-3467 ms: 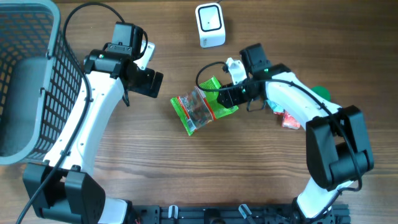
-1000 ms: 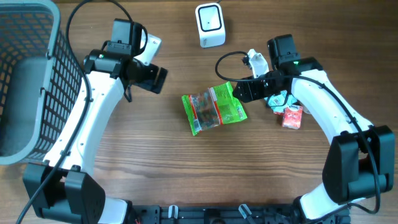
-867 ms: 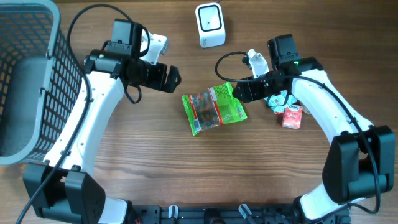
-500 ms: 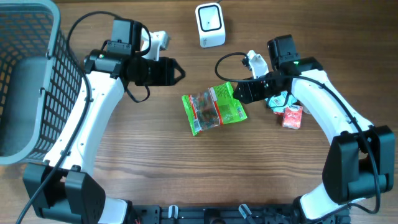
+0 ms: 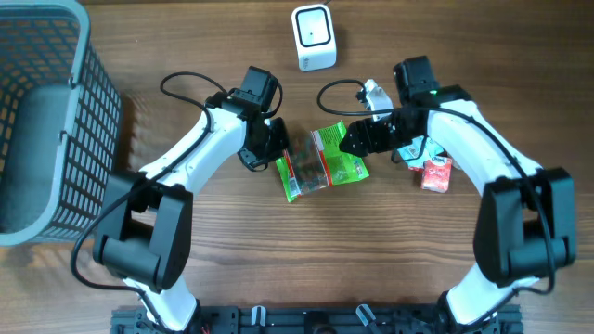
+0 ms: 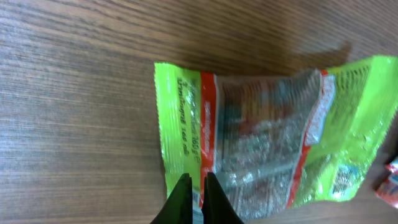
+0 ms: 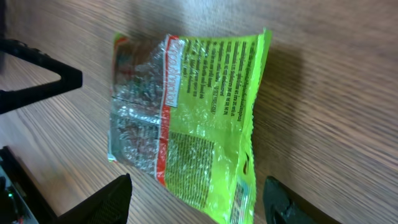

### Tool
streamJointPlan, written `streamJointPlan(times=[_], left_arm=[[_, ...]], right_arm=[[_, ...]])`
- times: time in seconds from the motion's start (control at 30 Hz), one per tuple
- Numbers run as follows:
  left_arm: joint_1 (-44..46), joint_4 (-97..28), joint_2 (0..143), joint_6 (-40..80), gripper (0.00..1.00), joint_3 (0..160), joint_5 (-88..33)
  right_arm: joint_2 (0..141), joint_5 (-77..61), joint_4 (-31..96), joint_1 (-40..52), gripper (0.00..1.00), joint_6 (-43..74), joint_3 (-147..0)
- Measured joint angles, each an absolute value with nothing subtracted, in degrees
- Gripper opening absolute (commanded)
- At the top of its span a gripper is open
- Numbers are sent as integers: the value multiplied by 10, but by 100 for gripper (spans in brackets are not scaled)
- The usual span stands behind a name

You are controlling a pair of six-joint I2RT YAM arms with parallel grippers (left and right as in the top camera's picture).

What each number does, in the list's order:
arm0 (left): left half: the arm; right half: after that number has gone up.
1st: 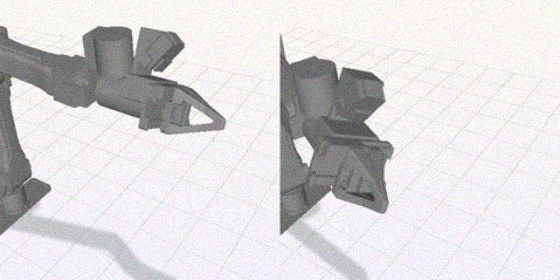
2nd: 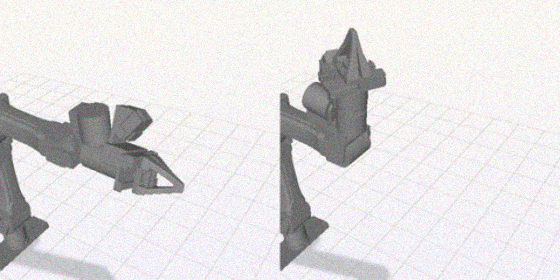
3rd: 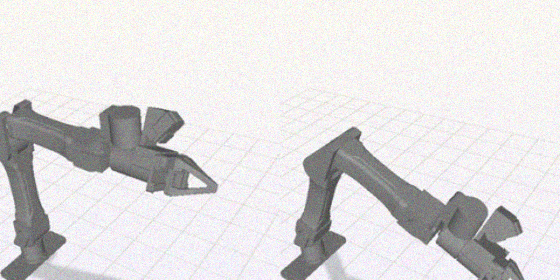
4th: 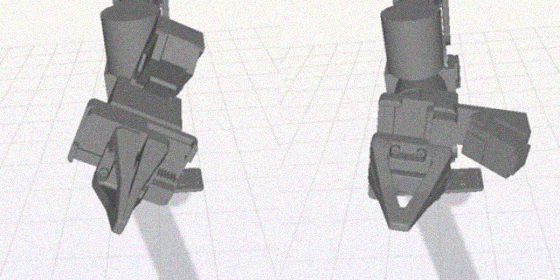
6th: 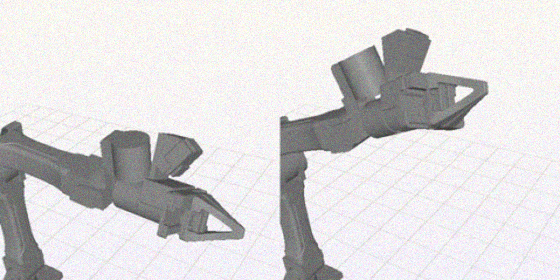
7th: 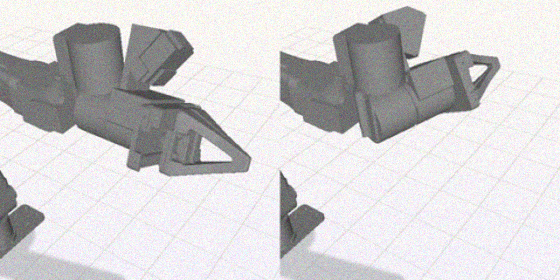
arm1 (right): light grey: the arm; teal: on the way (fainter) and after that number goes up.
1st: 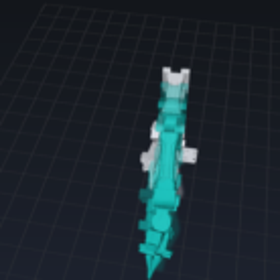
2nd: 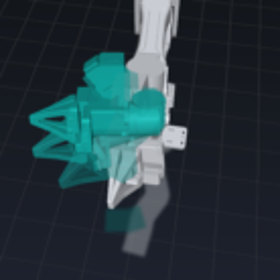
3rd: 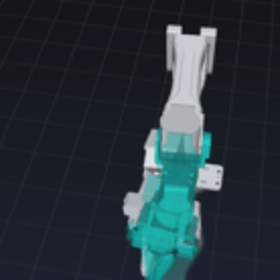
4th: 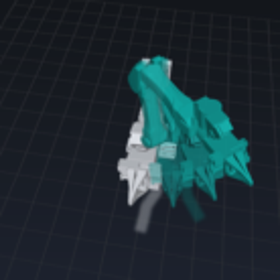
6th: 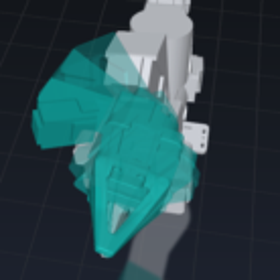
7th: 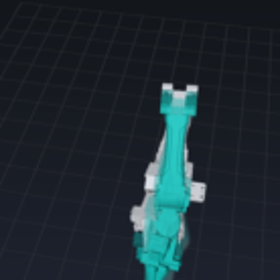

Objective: Scan the item barcode

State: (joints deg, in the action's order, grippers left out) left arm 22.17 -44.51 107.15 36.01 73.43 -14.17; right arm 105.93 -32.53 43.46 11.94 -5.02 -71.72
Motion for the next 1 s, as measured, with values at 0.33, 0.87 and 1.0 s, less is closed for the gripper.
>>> streamJointPlan(times=[0.33,0.87,1.0], left_arm=[[247,-420,1119,373,4,735,-122],[250,-415,1129,373,4,735,-113],[250,-415,1130,373,4,735,-111]], right_arm=[[1100,-345,412,119,66,-46,-717],[1150,-462,286,131,62,4,-652],[1150,-511,224,155,61,51,-618]])
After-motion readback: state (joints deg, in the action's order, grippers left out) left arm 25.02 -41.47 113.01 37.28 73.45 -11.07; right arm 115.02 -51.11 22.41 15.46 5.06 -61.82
